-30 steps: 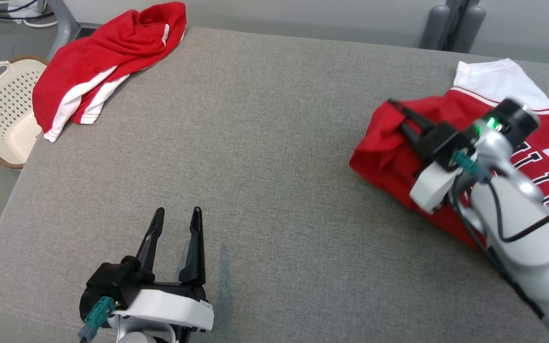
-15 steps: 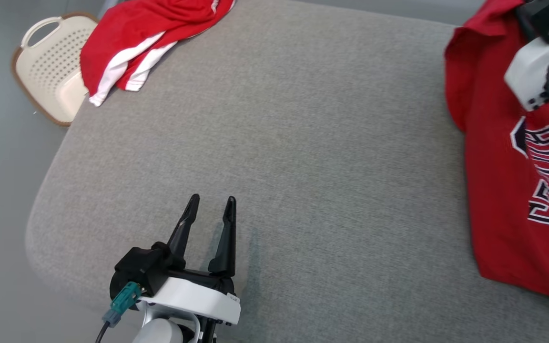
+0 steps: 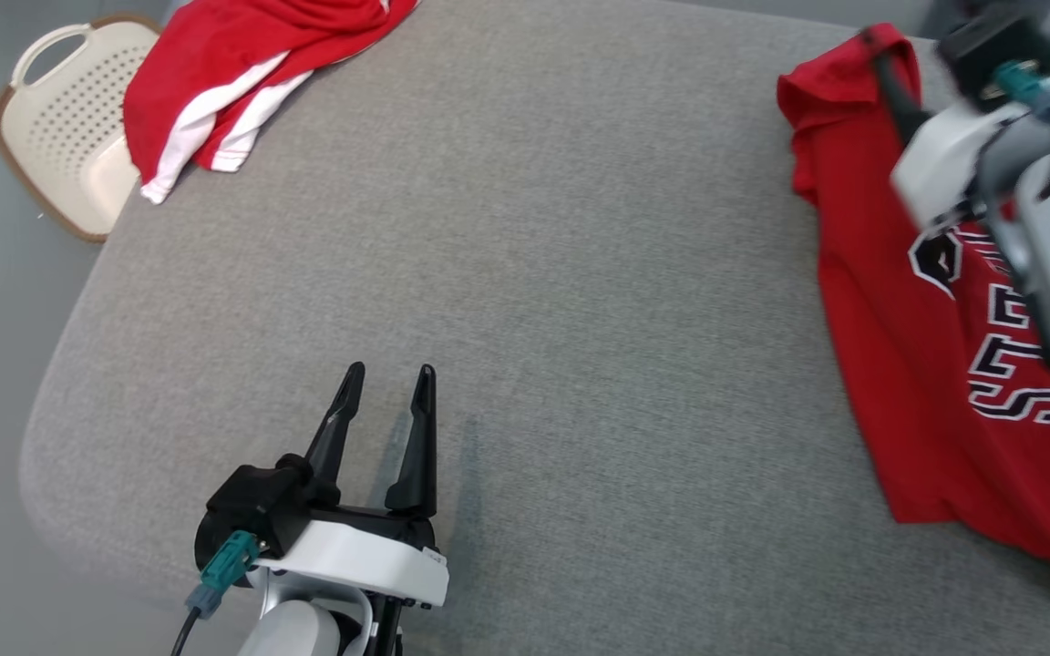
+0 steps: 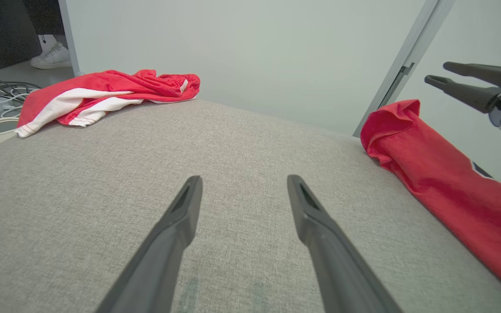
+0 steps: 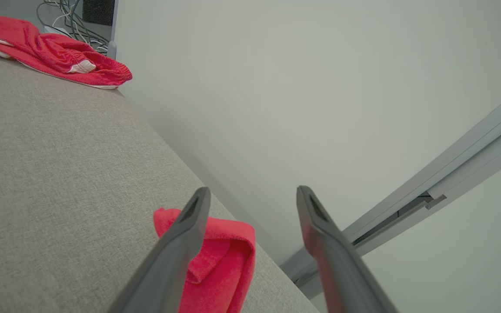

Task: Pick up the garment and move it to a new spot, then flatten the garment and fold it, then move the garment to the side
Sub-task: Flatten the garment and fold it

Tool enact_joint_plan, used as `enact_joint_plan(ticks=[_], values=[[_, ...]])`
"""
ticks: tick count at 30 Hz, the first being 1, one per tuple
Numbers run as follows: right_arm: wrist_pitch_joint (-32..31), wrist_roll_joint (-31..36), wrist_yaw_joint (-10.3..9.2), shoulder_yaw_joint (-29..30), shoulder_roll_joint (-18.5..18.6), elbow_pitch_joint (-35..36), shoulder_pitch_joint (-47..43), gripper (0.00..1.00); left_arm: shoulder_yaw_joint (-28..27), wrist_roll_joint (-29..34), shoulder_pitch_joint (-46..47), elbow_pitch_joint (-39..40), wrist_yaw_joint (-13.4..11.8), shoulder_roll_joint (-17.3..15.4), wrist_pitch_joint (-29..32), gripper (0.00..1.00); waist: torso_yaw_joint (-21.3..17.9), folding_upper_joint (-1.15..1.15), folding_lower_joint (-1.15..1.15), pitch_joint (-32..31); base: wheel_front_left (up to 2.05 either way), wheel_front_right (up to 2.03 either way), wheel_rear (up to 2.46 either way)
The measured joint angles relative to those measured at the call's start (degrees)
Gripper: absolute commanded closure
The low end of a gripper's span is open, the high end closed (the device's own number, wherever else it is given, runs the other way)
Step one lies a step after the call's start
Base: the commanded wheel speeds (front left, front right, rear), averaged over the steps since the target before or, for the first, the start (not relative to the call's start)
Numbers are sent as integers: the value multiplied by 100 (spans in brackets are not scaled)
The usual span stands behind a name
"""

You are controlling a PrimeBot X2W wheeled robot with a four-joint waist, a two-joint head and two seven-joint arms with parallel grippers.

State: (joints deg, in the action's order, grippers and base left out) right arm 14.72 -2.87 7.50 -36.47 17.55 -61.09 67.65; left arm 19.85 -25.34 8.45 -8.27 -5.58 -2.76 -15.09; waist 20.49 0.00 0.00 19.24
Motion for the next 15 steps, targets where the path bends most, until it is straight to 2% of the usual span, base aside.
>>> enact_joint_plan(ticks=[3,7,10,15], values=[[12,-189,0,-198,-218,442,-354,0,-99,68,-25,-13,4,-2,1,0,-202,0,0,-94,0,0,0],[26,-479,0,-465,-276,1185,-989,0,-218,159,-116,-34,20,1,0,0,-451,0,0,-283,0,0,0],[19,-792,0,-822,-357,1464,-1575,0,-281,220,-165,-43,24,0,1,0,-614,0,0,-439,0,0,0],[-428,-1291,0,-1191,-296,1703,-2179,0,-357,271,-237,-51,60,-1,0,0,-837,0,0,-636,0,0,0]])
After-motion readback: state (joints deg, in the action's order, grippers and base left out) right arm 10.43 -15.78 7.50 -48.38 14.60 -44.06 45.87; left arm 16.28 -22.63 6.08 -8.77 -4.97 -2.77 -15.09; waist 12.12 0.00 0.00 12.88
